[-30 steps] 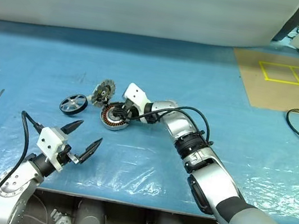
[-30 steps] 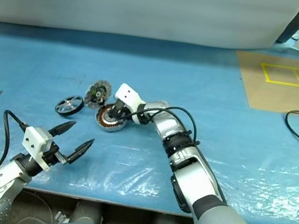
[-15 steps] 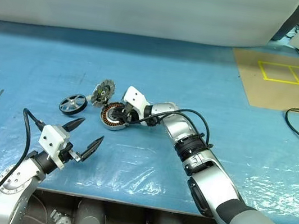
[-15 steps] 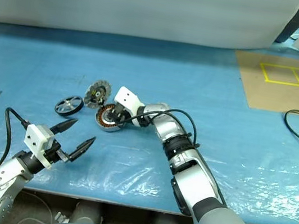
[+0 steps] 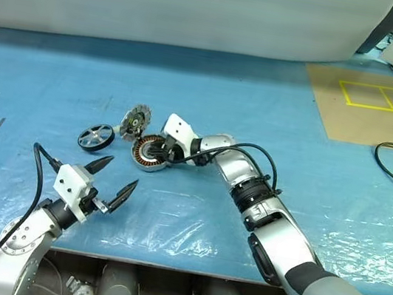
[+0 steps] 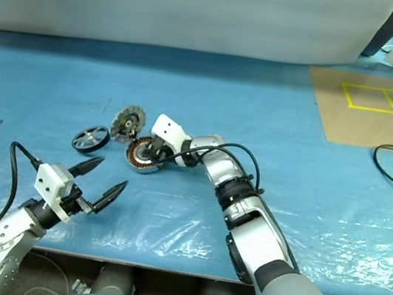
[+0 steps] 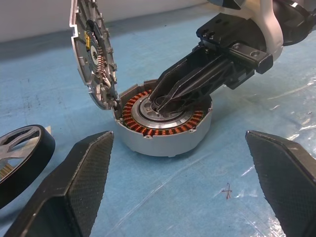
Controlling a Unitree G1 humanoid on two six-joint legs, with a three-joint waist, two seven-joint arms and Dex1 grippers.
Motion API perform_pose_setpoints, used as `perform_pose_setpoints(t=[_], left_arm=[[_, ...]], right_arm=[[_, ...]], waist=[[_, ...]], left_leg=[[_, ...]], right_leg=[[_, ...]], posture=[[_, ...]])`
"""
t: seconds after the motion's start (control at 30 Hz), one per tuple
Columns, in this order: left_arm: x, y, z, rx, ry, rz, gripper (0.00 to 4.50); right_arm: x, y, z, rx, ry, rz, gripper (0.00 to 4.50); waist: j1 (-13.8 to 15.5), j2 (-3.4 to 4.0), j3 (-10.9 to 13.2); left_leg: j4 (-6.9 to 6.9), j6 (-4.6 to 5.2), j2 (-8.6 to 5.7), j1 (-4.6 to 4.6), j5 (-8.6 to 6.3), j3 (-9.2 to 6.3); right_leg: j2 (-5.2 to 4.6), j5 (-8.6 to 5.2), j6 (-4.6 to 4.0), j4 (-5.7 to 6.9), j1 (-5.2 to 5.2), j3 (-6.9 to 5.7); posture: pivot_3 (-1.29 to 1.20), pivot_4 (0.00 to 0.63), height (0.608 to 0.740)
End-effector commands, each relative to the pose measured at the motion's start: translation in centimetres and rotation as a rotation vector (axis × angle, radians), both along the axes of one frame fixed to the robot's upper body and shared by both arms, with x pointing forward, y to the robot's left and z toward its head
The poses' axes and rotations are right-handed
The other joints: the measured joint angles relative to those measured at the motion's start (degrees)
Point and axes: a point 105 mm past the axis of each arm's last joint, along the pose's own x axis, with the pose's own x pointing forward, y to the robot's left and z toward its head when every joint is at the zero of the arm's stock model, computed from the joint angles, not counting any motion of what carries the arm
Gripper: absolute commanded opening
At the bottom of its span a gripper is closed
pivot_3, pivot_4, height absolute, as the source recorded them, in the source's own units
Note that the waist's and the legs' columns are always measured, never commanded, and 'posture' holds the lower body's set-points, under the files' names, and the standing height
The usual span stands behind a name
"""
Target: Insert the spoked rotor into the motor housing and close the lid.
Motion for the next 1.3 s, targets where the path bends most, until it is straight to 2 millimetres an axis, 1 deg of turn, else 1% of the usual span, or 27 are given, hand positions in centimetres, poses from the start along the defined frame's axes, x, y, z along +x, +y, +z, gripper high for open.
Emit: perform_pose_setpoints(t=[0.03, 0.13, 0.3, 0.5, 0.67, 0.73, 0.77, 0.8, 0.9, 0.97, 1.0, 1.07, 1.27, 1.3], left_arm=[[-0.1, -0.1, 0.9, 0.010, -0.038, -0.009, 4.50], [-0.1, -0.1, 0.8, 0.011, -0.036, -0.010, 4.50], [-0.1, 0.0, 0.8, 0.013, -0.036, -0.011, 4.50], [-0.1, 0.1, 0.8, 0.020, -0.032, -0.012, 4.50], [0.1, 0.2, 0.7, 0.023, -0.032, -0.017, 4.50], [0.1, 0.2, 0.7, 0.024, -0.032, -0.018, 4.50], [0.1, 0.2, 0.7, 0.024, -0.031, -0.019, 4.50], [0.1, 0.2, 0.7, 0.025, -0.031, -0.019, 4.50], [0.1, 0.3, 0.6, 0.028, -0.025, -0.019, 4.50], [0.0, 0.4, 0.2, 0.040, -0.009, -0.022, 4.50], [0.0, 0.4, 0.1, 0.040, -0.007, -0.022, 4.50], [0.1, 0.4, 0.1, 0.040, -0.007, -0.023, 4.50], [0.1, 0.3, 0.1, 0.038, -0.008, -0.025, 4.50], [0.1, 0.3, 0.1, 0.038, -0.007, -0.025, 4.50]], right_arm=[[-0.3, 0.3, -0.2, -0.005, 0.000, 0.011, 0.57], [-0.3, 0.5, 0.0, 0.016, 0.002, 0.002, 0.57], [-0.3, 0.6, -0.3, 0.005, -0.002, -0.001, 0.57], [-0.2, 0.1, -0.8, -0.013, 0.000, -0.009, 0.57], [-0.1, 0.0, -0.8, -0.013, 0.009, -0.010, 0.57], [-0.2, 0.1, -0.7, -0.001, 0.010, -0.009, 1.33], [-0.2, 0.2, -0.5, 0.008, 0.006, -0.009, 1.59], [-0.1, 0.3, -0.3, 0.026, 0.000, -0.009, 1.96], [-0.2, 1.1, 2.2, 0.188, 0.030, -0.005, 2.94], [0.0, 1.2, 2.9, 0.249, 0.062, -0.019, 2.94], [0.3, 1.1, 2.8, 0.249, 0.059, -0.035, 2.82], [0.4, 0.8, 2.4, 0.231, 0.058, -0.042, 2.33], [0.4, 0.7, 0.8, 0.181, 0.065, -0.058, 0.15], [0.4, 0.8, 0.7, 0.181, 0.069, -0.061, 0.02]], waist=[[0.00, 0.00, 0.00], [0.00, 0.00, 0.00], [-0.01, 0.00, 0.00], [0.00, 0.00, 0.00], [0.00, 0.00, 0.00], [0.00, 0.00, 0.00], [0.00, 0.00, 0.00], [0.00, 0.00, 0.00], [0.02, 0.00, 0.00], [0.02, 0.00, 0.00], [0.01, 0.00, 0.00], [0.00, 0.00, 0.00], [0.01, 0.00, 0.00], [0.01, 0.00, 0.00]], left_leg=[[0.00, 0.01, 0.00, 0.00, -0.01, 0.00], [0.00, 0.00, 0.00, 0.00, 0.00, 0.00], [0.00, -0.01, 0.00, -0.01, 0.00, 0.00], [0.01, 0.00, 0.00, 0.00, 0.00, 0.00], [0.02, 0.00, 0.00, 0.00, 0.00, 0.00], [0.02, 0.00, 0.00, 0.01, 0.00, 0.00], [0.02, 0.00, 0.00, 0.01, 0.00, 0.00], [0.02, 0.00, 0.00, 0.01, 0.00, 0.00], [0.03, 0.01, 0.00, 0.00, 0.00, 0.00], [0.03, 0.01, 0.00, -0.02, -0.01, 0.00], [0.03, 0.02, 0.01, -0.03, -0.01, 0.00], [0.02, 0.15, 0.01, -0.02, -0.08, 0.00], [0.03, 0.15, 0.01, -0.03, -0.09, 0.00], [0.03, 0.15, 0.01, -0.03, -0.09, 0.00]], right_leg=[[0.00, 0.00, 0.00, 0.00, 0.00, 0.00], [0.00, 0.00, 0.00, 0.00, 0.00, 0.00], [0.00, 0.00, 0.00, 0.00, 0.00, 0.00], [0.00, 0.00, 0.00, 0.00, 0.00, 0.00], [0.00, 0.00, 0.00, 0.01, 0.01, 0.00], [0.00, 0.00, 0.00, 0.01, 0.01, 0.00], [0.00, 0.00, 0.00, 0.01, 0.02, 0.00], [0.00, 0.00, 0.00, 0.01, 0.01, 0.00], [0.00, 0.00, 0.00, 0.02, 0.01, 0.00], [0.00, 0.00, 0.00, 0.01, -0.01, 0.01], [0.00, 0.00, 0.00, 0.01, -0.02, 0.01], [0.01, 0.00, 0.00, 0.01, -0.02, 0.00], [0.00, 0.00, 0.00, 0.01, -0.02, 0.00], [0.00, 0.00, -0.01, 0.01, -0.02, 0.00]], posture=[[0.00, 0.150, 0.740], [0.00, 0.150, 0.740], [0.00, 0.150, 0.740], [0.00, 0.150, 0.740], [0.00, 0.150, 0.740], [0.00, 0.150, 0.740], [0.00, 0.150, 0.740], [0.00, 0.150, 0.740], [0.00, 0.150, 0.740], [0.00, 0.150, 0.740], [0.00, 0.150, 0.740], [0.00, 0.150, 0.740], [0.00, 0.150, 0.740], [0.00, 0.150, 0.740]])
